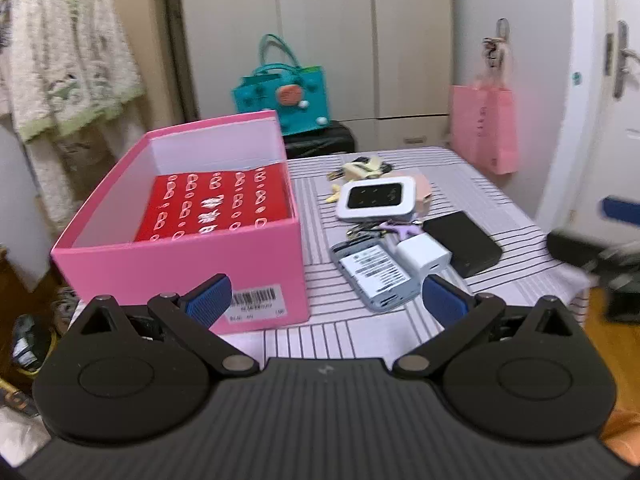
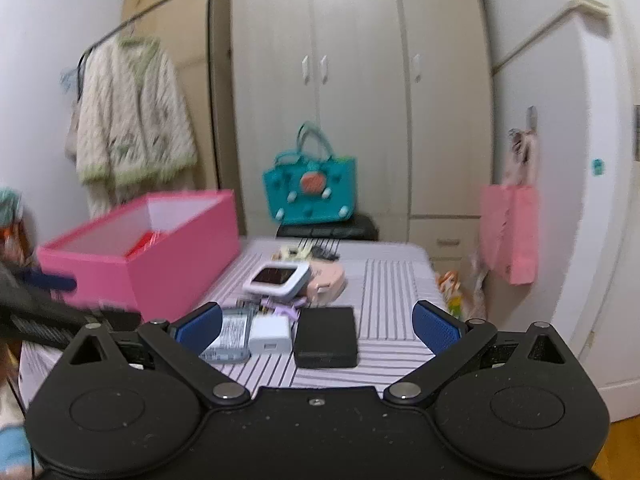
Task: Organize rigid objects
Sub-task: 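Grasp the black power bank with the right gripper and lift it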
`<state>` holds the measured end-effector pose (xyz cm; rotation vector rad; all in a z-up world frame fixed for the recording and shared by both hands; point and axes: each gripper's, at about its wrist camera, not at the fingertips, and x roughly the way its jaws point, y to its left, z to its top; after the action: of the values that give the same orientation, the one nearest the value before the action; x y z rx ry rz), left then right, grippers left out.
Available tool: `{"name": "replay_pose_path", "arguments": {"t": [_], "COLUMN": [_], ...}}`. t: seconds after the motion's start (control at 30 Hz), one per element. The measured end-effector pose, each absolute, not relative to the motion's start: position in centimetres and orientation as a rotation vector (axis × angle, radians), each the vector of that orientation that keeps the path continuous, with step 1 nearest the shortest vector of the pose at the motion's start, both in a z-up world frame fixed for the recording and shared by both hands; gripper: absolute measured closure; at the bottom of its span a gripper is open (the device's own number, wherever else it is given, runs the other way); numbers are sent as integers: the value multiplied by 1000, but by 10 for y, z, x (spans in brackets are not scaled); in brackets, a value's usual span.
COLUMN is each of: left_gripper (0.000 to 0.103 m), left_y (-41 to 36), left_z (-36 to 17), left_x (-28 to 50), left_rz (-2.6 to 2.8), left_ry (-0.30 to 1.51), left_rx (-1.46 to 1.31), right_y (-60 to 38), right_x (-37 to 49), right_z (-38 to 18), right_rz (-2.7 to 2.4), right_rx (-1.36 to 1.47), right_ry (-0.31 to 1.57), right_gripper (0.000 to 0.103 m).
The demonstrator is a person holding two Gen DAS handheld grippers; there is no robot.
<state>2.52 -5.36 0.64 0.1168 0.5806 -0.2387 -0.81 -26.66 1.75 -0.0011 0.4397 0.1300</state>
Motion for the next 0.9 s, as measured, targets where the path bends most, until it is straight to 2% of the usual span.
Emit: {"name": "replay_pose_path", "arguments": {"t": [0.17, 0.37, 0.47, 0.57, 0.6, 0.7, 0.77, 0.83, 0.9], "left_gripper": [0, 3, 4, 4, 4, 4, 6, 7, 7], "left_y": [-33, -13, -9, -5, -4, 2, 12, 27, 43], "left_z": [36, 47, 52, 64, 68, 70, 66, 62, 59], "left_x": [39, 84, 91, 92, 92, 98, 113, 132, 150], "left_rz": [-289, -350, -387, -417, -412, -339, -306, -306, -278], "left_ry": [553, 738, 764, 742, 720, 636, 679, 740, 777], "left_rx": [177, 214, 246, 275, 289, 350, 325, 276, 241], "right_y": [-264, -271, -272, -272, -271, -264, -269, -276, -279], "right_x": [19, 50, 67, 85, 90, 98, 106, 116, 125], "right_z": [1, -17, -22, -28, -30, -29, -26, -24, -26], "right_rz": [174, 210, 214, 224, 241, 247, 251, 247, 254], "right_rx": [-69, -75, -76, -77, -92, -167, -124, -65, -34], "right_ry": [532, 650, 693, 755, 783, 800, 826, 866, 886], "right_gripper": [4, 11, 13, 24, 45, 46, 45, 30, 25]}}
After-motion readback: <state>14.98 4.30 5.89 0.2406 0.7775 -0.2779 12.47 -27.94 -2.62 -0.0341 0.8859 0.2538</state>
